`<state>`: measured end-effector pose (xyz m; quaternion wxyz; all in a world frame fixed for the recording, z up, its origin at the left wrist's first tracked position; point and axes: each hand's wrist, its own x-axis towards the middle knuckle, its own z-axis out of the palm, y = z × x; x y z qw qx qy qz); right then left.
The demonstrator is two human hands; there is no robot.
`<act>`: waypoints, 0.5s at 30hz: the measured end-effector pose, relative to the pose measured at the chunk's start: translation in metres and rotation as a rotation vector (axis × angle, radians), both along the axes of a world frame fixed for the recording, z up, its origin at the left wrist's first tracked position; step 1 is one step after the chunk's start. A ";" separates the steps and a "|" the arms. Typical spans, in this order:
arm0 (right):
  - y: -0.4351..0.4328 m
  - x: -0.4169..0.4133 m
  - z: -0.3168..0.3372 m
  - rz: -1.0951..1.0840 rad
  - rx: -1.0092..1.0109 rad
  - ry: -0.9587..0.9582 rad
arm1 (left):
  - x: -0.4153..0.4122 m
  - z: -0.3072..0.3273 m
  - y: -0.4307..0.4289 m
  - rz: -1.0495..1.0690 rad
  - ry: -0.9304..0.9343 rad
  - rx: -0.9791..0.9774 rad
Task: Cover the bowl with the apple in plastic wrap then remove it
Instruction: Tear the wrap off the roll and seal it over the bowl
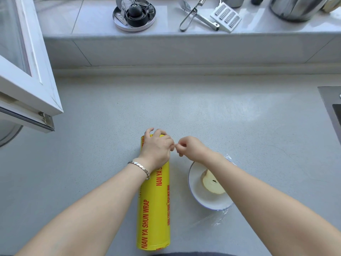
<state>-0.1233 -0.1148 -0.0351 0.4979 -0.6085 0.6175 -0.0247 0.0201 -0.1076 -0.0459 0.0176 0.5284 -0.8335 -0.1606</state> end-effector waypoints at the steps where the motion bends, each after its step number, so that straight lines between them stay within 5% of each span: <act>1: 0.000 -0.001 0.003 0.023 0.014 -0.012 | 0.000 0.002 0.000 -0.010 -0.022 0.019; 15: 0.010 0.010 -0.002 0.200 -0.158 0.347 | 0.008 0.009 -0.004 -0.185 -0.192 0.092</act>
